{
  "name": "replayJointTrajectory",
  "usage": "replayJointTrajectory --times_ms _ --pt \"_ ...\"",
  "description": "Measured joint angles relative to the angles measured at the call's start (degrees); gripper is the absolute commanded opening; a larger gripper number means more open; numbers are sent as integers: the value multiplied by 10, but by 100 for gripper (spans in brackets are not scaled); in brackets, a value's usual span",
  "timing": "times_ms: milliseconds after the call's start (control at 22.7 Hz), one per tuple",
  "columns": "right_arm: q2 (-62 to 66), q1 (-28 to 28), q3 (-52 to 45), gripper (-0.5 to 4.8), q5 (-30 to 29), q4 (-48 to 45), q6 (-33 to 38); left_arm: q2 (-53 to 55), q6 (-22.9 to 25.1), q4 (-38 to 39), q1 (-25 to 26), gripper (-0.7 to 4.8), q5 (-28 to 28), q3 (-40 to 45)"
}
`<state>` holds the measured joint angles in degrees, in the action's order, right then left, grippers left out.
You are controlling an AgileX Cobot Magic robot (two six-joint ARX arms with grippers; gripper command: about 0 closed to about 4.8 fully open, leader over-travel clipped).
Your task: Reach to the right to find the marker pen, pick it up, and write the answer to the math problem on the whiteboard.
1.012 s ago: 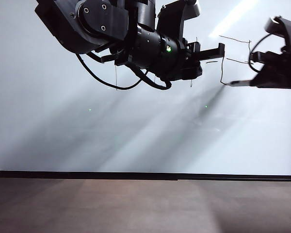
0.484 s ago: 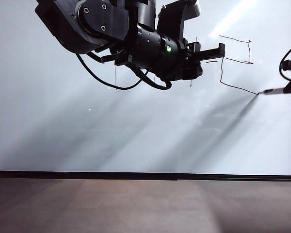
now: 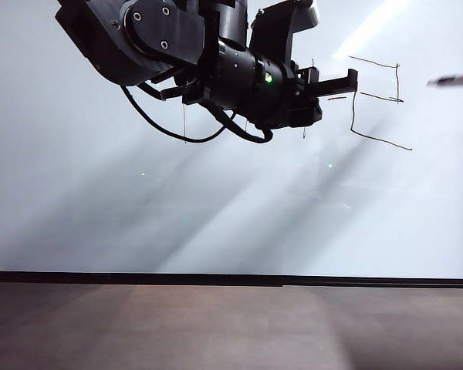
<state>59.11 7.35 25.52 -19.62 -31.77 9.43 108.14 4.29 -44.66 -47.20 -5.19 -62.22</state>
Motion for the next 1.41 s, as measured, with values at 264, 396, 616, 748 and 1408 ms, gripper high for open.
replayJointTrajectory --times_ms 264,396,616,748,1408 --pt "-208 0 -121 -8 -6 50 22 0 0 6 0 27 0 0" --pt "-282 0 -175 -8 -10 54 27 0 0 6 0 27 0 0" --pt "-328 0 -197 -8 -10 80 28 0 0 7 0 27 0 0" --pt "-335 0 -197 -8 -10 107 28 0 0 8 0 27 0 0" --pt "-337 0 -197 -8 -10 133 28 0 0 7 0 27 0 0"
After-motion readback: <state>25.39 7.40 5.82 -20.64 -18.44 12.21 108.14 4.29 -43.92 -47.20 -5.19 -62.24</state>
